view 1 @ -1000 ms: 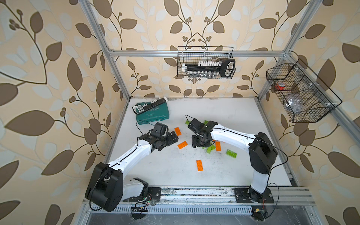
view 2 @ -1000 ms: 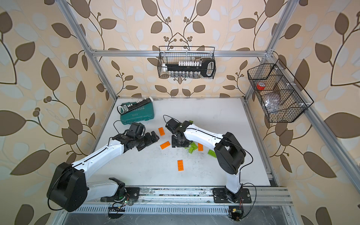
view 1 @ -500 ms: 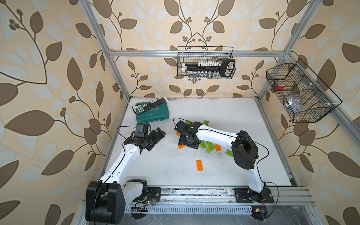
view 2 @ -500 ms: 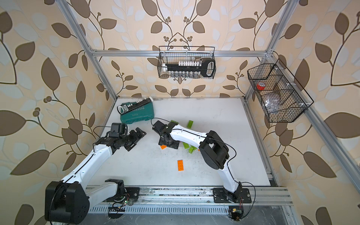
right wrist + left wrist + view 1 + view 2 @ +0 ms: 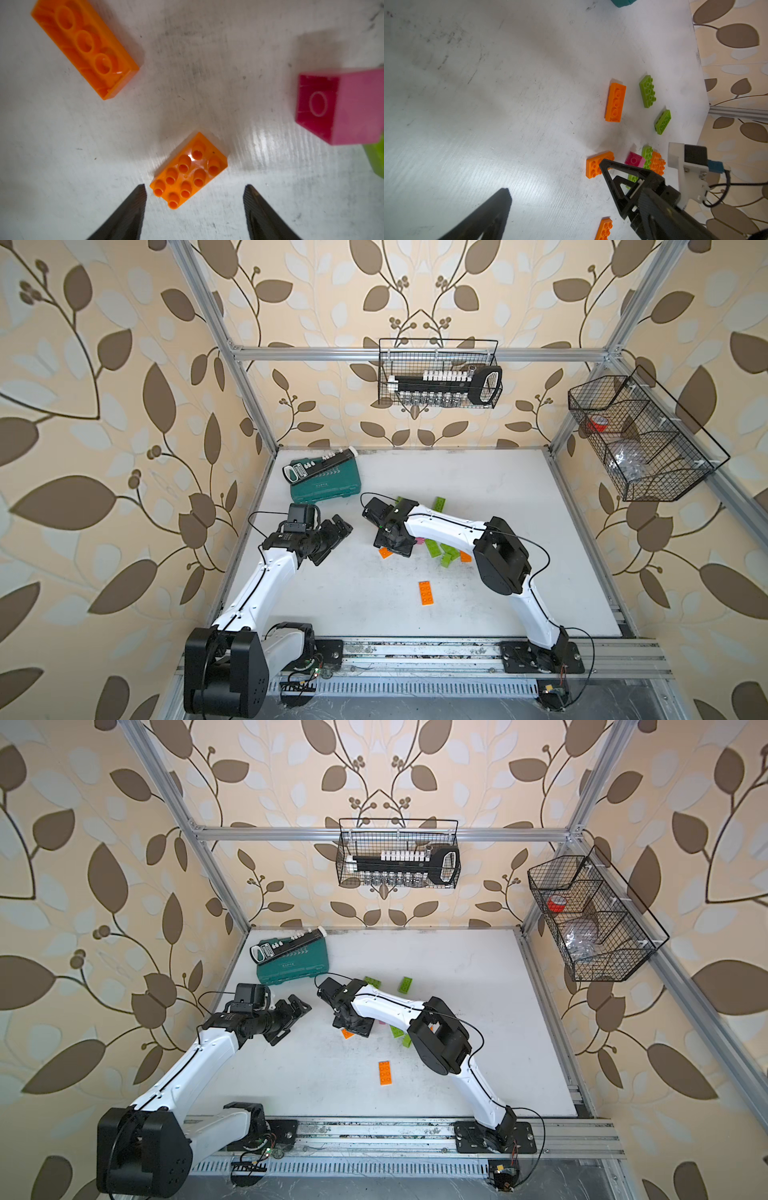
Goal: Assemble a small pinwheel with lego
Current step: Pick up the lego brick from the center of the board.
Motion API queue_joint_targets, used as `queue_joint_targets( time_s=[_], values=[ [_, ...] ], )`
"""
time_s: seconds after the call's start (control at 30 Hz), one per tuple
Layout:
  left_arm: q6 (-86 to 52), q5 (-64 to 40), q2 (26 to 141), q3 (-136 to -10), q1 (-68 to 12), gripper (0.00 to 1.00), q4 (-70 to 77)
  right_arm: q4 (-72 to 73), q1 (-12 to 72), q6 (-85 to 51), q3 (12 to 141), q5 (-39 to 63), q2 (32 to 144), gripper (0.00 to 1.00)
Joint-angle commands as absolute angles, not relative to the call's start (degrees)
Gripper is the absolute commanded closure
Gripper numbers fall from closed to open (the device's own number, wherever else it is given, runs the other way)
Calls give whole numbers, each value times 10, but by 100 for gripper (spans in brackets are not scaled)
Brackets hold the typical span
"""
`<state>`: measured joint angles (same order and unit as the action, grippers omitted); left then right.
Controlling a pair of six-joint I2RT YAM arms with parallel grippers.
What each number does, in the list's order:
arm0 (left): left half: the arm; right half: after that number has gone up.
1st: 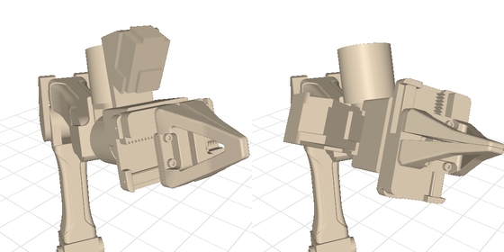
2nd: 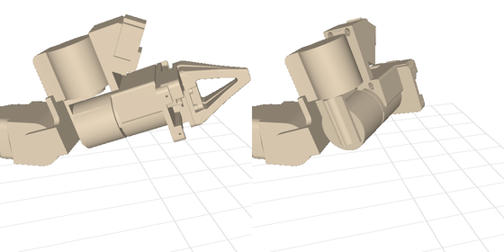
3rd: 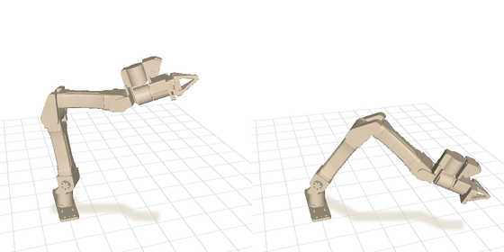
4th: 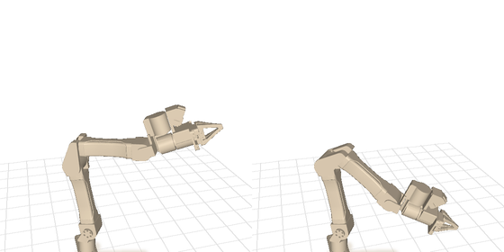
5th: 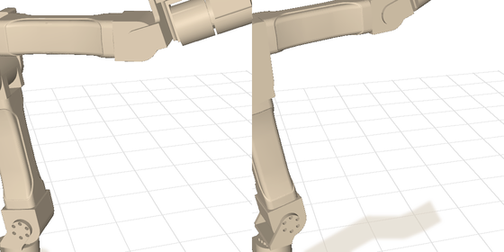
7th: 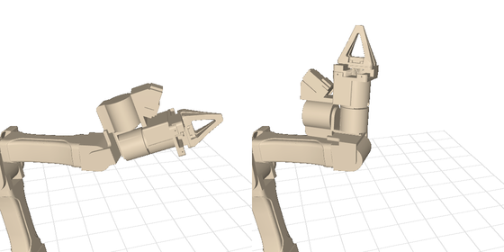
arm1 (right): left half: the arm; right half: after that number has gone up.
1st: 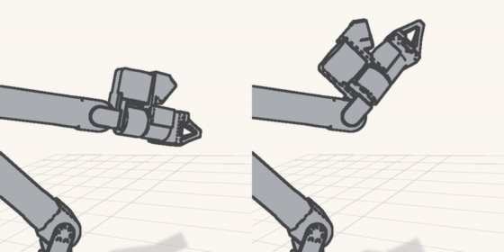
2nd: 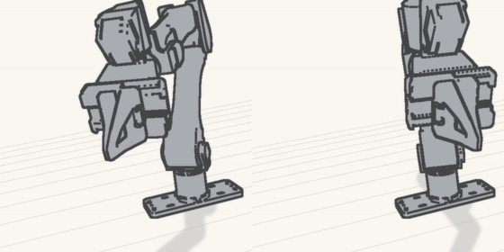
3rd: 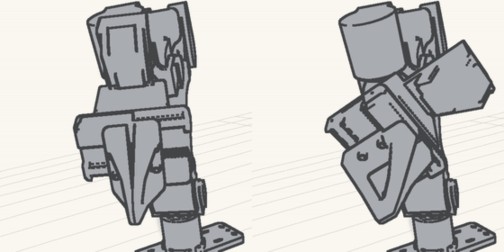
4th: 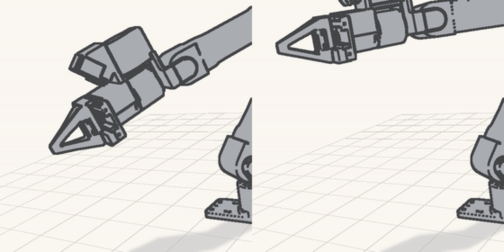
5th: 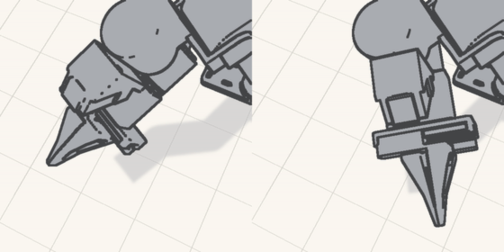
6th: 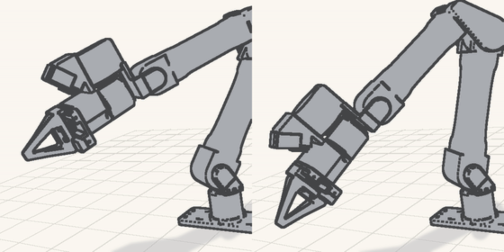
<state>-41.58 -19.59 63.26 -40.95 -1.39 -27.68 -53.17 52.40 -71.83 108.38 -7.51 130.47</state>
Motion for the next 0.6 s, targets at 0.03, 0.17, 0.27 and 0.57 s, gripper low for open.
queue_joint_targets(
  time_s=[0.03,0.17,0.27,0.57],
  values=[
    [-398,-210,628,-427,-6,1,-280,-564,527,-727,1121,-87,1337,32],
    [-397,-214,634,-427,-5,1,-276,-574,526,-725,1140,-89,1354,34],
    [-396,-217,636,-427,-5,1,-276,-575,524,-724,1149,-88,1365,36],
    [-397,-219,639,-424,-5,1,-277,-598,523,-713,1187,-87,1399,45]
  ],
)
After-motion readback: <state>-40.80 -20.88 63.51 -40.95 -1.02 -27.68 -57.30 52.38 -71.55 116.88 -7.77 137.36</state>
